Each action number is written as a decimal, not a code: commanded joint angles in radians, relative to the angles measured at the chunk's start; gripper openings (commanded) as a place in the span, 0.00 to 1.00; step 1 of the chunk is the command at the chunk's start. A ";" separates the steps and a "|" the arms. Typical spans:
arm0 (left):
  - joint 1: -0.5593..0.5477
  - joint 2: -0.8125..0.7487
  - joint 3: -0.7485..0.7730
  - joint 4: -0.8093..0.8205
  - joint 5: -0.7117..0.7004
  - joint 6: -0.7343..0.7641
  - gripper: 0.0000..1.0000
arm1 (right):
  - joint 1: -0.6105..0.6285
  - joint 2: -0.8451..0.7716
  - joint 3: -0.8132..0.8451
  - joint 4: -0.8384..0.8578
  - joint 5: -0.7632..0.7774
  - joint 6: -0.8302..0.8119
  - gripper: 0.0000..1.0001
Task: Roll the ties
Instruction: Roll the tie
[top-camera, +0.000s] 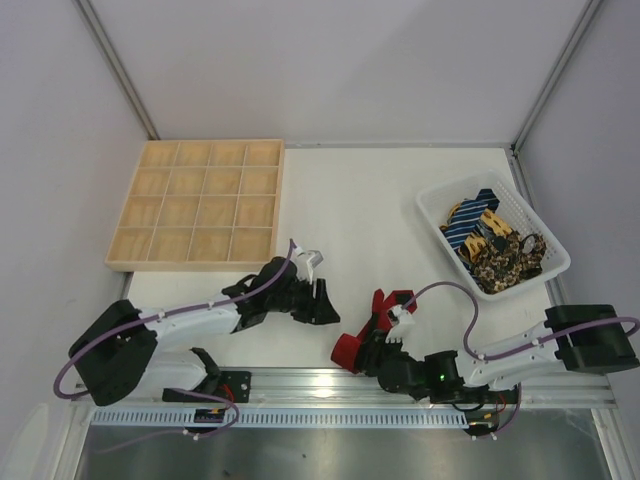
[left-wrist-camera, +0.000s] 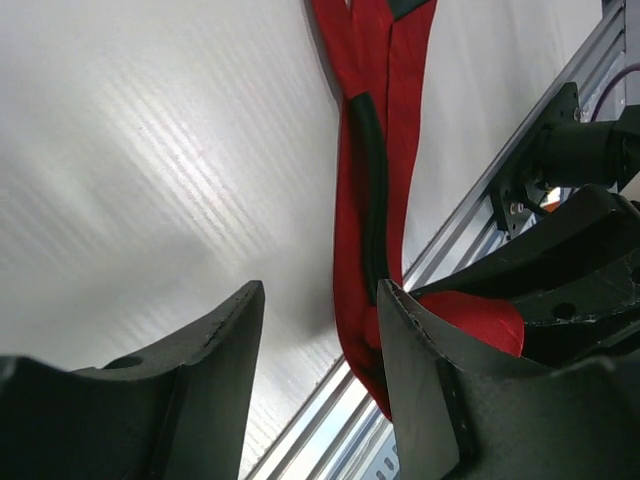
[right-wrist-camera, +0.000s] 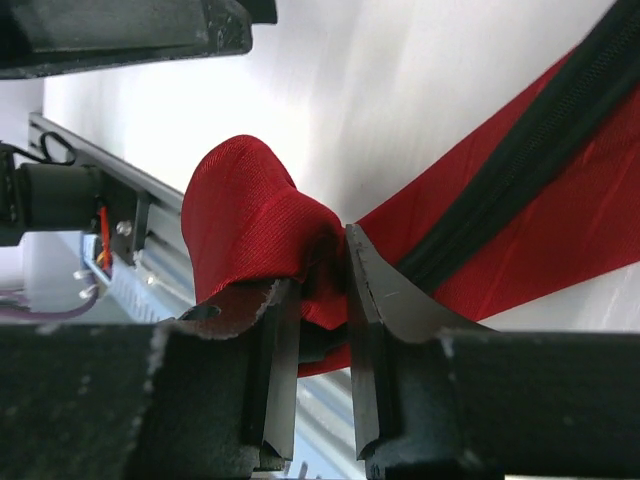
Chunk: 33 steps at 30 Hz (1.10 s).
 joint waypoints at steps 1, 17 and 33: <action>-0.023 0.040 0.065 0.059 0.038 0.034 0.55 | 0.047 -0.050 -0.036 -0.069 0.111 0.157 0.23; -0.111 0.474 0.406 0.181 0.208 0.120 0.26 | 0.312 -0.192 -0.086 -0.580 0.259 0.689 0.20; -0.171 0.842 0.757 0.081 0.251 0.131 0.29 | 0.377 -0.204 -0.086 -0.679 0.289 0.789 0.20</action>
